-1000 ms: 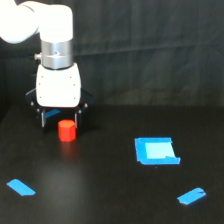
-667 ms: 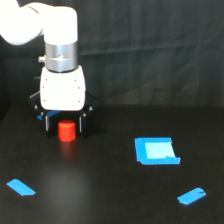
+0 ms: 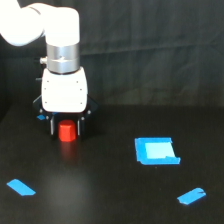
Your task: Pick up the red object from the table
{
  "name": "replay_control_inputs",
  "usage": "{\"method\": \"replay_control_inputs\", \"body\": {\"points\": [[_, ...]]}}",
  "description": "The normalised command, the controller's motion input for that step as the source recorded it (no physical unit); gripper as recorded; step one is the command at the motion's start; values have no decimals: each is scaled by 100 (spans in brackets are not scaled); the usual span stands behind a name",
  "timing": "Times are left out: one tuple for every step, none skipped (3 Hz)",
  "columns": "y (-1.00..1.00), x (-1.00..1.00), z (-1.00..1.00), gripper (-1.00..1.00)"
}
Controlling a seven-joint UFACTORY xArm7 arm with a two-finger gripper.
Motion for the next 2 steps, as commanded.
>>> {"method": "replay_control_inputs", "body": {"points": [[-10, -2, -8, -96], [-15, 6, -22, -100]]}}
